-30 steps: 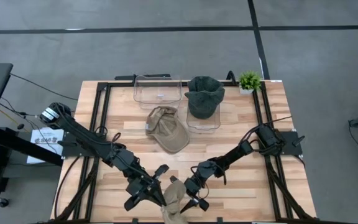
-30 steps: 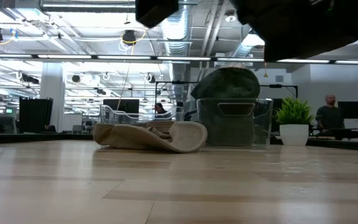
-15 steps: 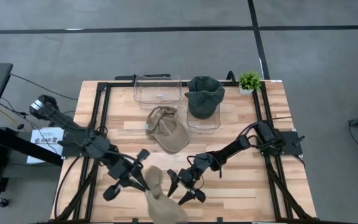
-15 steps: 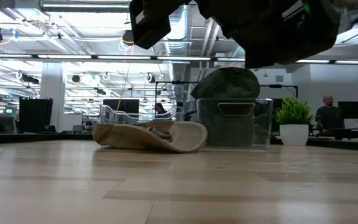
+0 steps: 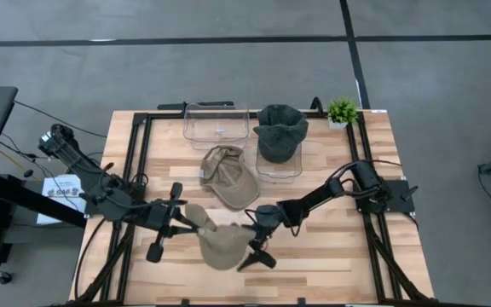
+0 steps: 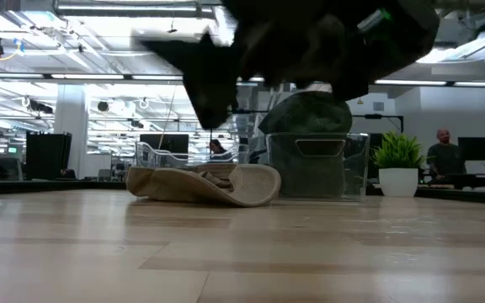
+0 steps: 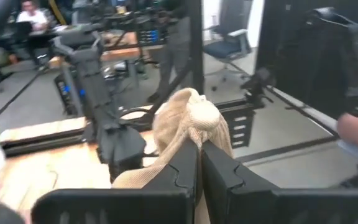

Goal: Pick & Place hat
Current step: Put the bottom brown cap into the left transparent bin

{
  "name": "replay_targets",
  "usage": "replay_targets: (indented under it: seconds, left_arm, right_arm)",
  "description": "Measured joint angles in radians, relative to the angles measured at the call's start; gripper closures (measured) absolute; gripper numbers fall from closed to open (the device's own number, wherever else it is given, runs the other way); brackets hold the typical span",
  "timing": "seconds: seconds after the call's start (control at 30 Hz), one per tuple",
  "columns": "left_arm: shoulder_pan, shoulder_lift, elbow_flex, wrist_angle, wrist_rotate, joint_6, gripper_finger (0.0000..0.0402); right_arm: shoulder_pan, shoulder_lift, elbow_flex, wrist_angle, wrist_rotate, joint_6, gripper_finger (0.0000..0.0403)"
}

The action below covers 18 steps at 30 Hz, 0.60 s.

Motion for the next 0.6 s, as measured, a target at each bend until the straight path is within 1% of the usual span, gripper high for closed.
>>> replay_targets:
  seconds: [0.07, 0.23, 0.33, 0.4, 0.43, 0.6]
  left_arm:
    - [0.009, -0.001, 0.000, -0.012, -0.022, -0.012, 0.0392]
    - [0.038, -0.006, 0.000, -0.021, -0.042, -0.010, 0.0392]
    - [0.064, -0.029, 0.000, -0.037, -0.041, -0.002, 0.0392]
    - [0.089, -0.055, 0.000, -0.050, -0.033, 0.016, 0.0392]
    - [0.103, -0.069, 0.000, -0.059, -0.012, 0.029, 0.0392]
    - [0.208, -0.140, 0.000, -0.075, 0.108, 0.132, 0.0392]
  right_arm:
    - [-0.004, -0.024, 0.000, -0.120, 0.147, -0.041, 0.0213]
    - [-0.003, -0.084, 0.000, -0.395, 0.570, -0.104, 0.0258]
    - [-0.003, -0.118, 0.000, -0.499, 0.736, -0.102, 0.0288]
    - [-0.002, -0.142, 0.000, -0.555, 0.796, -0.092, 0.0307]
    - [-0.001, -0.156, 0.000, -0.586, 0.808, -0.089, 0.0317]
    - [0.015, -0.225, 0.000, -0.742, 0.824, -0.088, 0.0377]
